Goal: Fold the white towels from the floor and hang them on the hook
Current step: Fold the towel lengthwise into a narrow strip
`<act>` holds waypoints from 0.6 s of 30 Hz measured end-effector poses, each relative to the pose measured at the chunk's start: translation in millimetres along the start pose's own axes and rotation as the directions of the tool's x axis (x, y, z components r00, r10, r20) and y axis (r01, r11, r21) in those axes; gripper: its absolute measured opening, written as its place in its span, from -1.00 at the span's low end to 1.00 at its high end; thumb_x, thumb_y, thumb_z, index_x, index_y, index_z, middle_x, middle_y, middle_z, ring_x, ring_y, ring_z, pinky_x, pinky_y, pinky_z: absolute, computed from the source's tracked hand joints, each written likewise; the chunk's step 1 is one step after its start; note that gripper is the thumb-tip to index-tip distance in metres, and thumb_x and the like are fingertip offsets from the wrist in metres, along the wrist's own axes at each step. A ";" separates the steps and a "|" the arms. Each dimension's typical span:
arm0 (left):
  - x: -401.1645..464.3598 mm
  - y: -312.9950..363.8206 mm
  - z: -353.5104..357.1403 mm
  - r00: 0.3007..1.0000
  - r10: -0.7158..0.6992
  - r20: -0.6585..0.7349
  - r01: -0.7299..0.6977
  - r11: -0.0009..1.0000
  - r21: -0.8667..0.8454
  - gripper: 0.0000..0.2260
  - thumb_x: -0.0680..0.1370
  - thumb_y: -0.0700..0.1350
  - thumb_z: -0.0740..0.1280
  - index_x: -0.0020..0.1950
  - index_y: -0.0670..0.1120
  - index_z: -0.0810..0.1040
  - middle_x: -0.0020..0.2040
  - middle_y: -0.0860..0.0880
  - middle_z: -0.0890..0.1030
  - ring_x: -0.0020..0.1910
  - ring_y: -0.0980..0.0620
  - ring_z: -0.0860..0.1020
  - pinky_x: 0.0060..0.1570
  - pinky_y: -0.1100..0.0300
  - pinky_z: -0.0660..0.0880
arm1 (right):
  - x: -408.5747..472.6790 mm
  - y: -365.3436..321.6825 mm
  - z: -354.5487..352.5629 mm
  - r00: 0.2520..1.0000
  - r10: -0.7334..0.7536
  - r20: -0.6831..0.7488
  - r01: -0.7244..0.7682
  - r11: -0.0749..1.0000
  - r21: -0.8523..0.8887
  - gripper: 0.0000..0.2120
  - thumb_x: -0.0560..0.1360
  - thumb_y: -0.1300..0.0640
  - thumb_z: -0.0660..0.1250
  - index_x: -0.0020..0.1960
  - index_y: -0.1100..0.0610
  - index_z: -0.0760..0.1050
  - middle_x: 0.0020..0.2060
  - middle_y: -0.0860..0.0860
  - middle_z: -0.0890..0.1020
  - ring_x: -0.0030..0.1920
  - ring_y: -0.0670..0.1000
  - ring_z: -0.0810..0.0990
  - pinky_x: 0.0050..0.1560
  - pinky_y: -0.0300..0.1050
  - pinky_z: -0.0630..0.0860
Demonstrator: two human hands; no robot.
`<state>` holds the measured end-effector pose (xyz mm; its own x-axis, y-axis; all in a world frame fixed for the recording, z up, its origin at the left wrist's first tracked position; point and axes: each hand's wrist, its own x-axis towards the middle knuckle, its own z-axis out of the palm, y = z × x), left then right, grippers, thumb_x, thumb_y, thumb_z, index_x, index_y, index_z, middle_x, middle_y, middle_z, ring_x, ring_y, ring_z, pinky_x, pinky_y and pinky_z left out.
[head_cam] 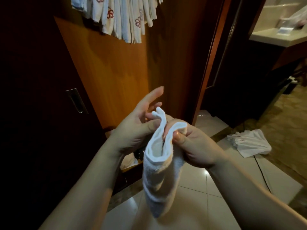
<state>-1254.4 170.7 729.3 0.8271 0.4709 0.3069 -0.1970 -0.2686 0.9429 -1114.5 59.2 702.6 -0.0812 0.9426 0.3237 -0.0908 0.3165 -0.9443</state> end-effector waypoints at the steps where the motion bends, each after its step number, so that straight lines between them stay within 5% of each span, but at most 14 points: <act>1: 1.0 -1.5 -2.0 1.000 -0.024 -0.005 0.024 1.000 0.018 -0.14 0.25 0.38 0.49 0.48 0.23 0.24 0.50 0.18 0.32 0.42 0.27 0.37 0.17 0.39 0.47 | -0.4 -3.7 -0.3 1.000 -0.009 -0.020 0.008 0.999 -0.048 -0.82 0.61 -0.13 0.28 0.11 -0.15 0.62 0.13 -0.16 0.61 0.17 -0.08 0.57 0.20 -0.16 0.49; 6: 5.1 -13.7 -8.9 0.986 -0.160 -0.044 0.161 0.987 0.021 -0.14 0.17 0.43 0.54 0.40 0.34 0.30 0.39 0.30 0.41 0.36 0.23 0.46 0.15 0.26 0.54 | -2.5 -12.6 -5.7 0.986 0.031 -0.161 -0.064 0.977 -0.204 -0.73 0.47 -0.33 0.36 0.06 -0.23 0.66 0.05 -0.17 0.68 0.14 -0.10 0.63 0.18 -0.12 0.52; 10: -5.2 -8.7 -8.0 0.952 0.070 -0.297 -0.038 0.993 0.113 -0.60 0.40 0.34 0.42 0.22 0.37 0.54 0.25 0.27 0.55 0.25 0.20 0.53 0.17 0.21 0.49 | -0.1 -16.1 -10.1 0.955 -0.026 -0.297 -0.065 0.954 -0.294 -0.60 0.34 -0.51 0.34 0.01 -0.31 0.66 0.04 -0.14 0.68 0.13 -0.05 0.65 0.22 0.11 0.56; 13: -17.1 7.0 -4.4 0.958 0.258 -0.125 -0.205 0.921 0.330 -0.73 0.49 0.36 0.31 0.13 0.35 0.58 0.35 0.28 0.43 0.40 0.13 0.39 0.28 0.24 0.38 | 1.1 -21.6 -12.6 0.945 -0.051 -0.323 -0.075 0.928 -0.365 -0.58 0.33 -0.56 0.26 0.01 -0.36 0.63 0.07 -0.11 0.67 0.11 -0.08 0.65 0.19 0.05 0.57; 18: -14.8 25.9 -8.5 0.981 0.192 0.037 -0.153 0.637 0.756 -0.80 0.44 0.28 0.31 -0.14 0.19 0.53 0.32 0.16 0.45 0.38 0.00 0.33 0.33 -0.09 0.31 | 0.6 -32.2 -16.6 0.960 -0.074 -0.270 -0.076 0.861 -0.503 -0.68 0.43 -0.50 0.09 0.05 -0.49 0.52 0.12 -0.11 0.58 0.11 -0.18 0.60 0.05 -0.35 0.52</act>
<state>-1276.2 164.0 750.3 0.7927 0.3789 0.4775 0.1454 -0.8783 0.4555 -1095.2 51.4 732.2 0.1970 0.9103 0.3641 0.4274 0.2545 -0.8675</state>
